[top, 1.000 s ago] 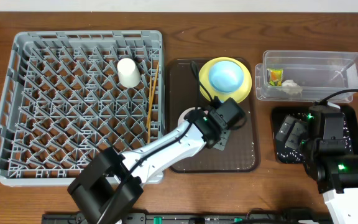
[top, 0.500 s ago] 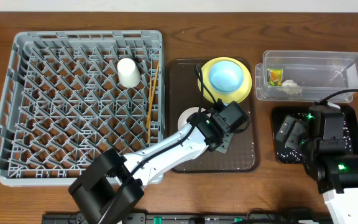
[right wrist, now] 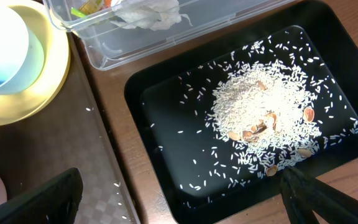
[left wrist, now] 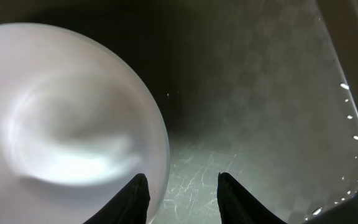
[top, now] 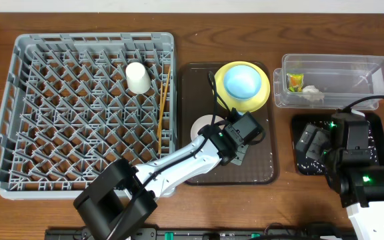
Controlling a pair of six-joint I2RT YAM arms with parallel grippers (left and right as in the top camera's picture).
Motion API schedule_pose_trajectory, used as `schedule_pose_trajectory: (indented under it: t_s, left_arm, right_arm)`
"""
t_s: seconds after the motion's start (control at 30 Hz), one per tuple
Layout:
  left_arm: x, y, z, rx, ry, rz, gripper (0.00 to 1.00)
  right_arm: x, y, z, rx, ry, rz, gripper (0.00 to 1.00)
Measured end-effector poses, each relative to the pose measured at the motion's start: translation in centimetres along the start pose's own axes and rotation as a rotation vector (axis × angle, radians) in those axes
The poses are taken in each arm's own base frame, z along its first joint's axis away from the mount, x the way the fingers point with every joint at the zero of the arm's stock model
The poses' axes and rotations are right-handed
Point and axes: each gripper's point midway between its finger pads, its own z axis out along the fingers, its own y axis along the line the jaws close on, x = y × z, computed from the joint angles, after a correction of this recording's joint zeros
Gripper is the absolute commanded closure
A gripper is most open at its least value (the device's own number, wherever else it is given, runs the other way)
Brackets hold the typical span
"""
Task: Sort waste into correct bins and load items into the dishwasher rack
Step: 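Lower the left gripper and grasp the white bowl rim, then lift the white bowl and carry it over the dish rack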
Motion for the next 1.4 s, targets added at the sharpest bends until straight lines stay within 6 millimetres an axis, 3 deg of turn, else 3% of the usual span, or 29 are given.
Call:
schedule_pose_trajectory:
  t_s: [0.3,0.47,0.57,0.6,0.9,1.03,1.13,1.27,1.4]
  left_arm:
    - [-0.4,0.1,0.5,-0.009,-0.021,-0.002,0.62]
    - [0.5,0.8,2.3,-0.050,0.012,0.001,0.72]
    - [0.6,1.2,2.5,-0.073,0.009,-0.003,0.92]
    - [0.5,1.4,2.5,-0.082,0.003,-0.001,0.94]
    - [-0.1,1.9,0.9,-0.103,-0.028,0.004,0.94]
    - [-1.0,0.4,-2.8,0.026,-0.063,-0.018,0.94]
    - [-2.9,-0.2,-7.4,0.193,-0.122,-0.072,0.94]
    - [-5.1,2.3,-13.2,0.388,-0.189,-0.185,0.94]
    - [-5.9,6.9,-17.6,0.556,-0.210,-0.337,0.94]
  right_arm:
    - [0.0,0.0,0.0,0.000,0.000,0.000,0.01]
    - [0.0,0.0,0.0,0.000,0.000,0.000,0.01]
    - [0.0,0.0,0.0,0.000,0.000,0.000,0.01]
    - [0.0,0.0,0.0,0.000,0.000,0.000,0.01]
    - [0.0,0.0,0.0,0.000,0.000,0.000,0.01]
    - [0.0,0.0,0.0,0.000,0.000,0.000,0.01]
    - [0.0,0.0,0.0,0.000,0.000,0.000,0.01]
    - [0.0,0.0,0.0,0.000,0.000,0.000,0.01]
    - [0.0,0.0,0.0,0.000,0.000,0.000,0.01]
